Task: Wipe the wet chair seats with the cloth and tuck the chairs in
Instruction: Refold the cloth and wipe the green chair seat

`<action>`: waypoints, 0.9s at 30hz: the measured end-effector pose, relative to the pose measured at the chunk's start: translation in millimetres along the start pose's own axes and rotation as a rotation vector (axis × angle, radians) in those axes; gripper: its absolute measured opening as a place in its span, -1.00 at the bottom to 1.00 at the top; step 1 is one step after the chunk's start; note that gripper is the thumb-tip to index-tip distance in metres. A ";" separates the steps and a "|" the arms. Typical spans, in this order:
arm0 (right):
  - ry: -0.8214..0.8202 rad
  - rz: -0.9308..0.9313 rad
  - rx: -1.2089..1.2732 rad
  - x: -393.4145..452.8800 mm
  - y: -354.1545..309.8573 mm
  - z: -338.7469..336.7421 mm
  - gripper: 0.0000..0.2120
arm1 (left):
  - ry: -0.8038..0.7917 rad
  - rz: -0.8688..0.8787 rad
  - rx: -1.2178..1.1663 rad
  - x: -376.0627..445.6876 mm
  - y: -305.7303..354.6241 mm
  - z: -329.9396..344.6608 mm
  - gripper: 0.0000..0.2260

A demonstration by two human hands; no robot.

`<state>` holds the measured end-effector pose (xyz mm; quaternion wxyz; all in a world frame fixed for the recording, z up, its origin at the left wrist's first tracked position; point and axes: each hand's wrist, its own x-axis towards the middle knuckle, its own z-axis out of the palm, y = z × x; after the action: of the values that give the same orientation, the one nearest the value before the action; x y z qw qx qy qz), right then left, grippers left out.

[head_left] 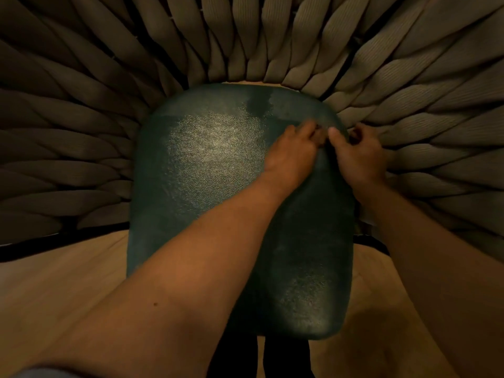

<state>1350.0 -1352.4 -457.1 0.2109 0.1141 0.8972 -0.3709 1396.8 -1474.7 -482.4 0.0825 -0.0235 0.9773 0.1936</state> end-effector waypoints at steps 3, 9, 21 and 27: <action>-0.040 -0.052 -0.110 3.0 -10.2 8.9 -0.33 | 0.046 -0.086 0.042 -15.1 -37.9 -13.8 -0.52; -0.092 -0.051 -0.293 14.0 -22.8 24.6 -0.04 | 0.101 -0.218 0.109 -46.7 -119.6 -28.0 -0.55; -0.040 -0.014 -0.335 19.9 -23.2 29.6 -0.01 | 0.270 -0.525 0.119 -97.8 -219.2 -66.3 -0.61; 0.018 -0.016 -0.231 22.0 -19.7 25.2 -0.23 | 0.395 -0.540 -0.047 -84.4 -207.6 -57.3 -0.65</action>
<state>1330.8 -1383.1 -471.1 0.2118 0.0851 0.9367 -0.2656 1487.4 -1687.3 -493.5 -0.0604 -0.3207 0.9282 0.1787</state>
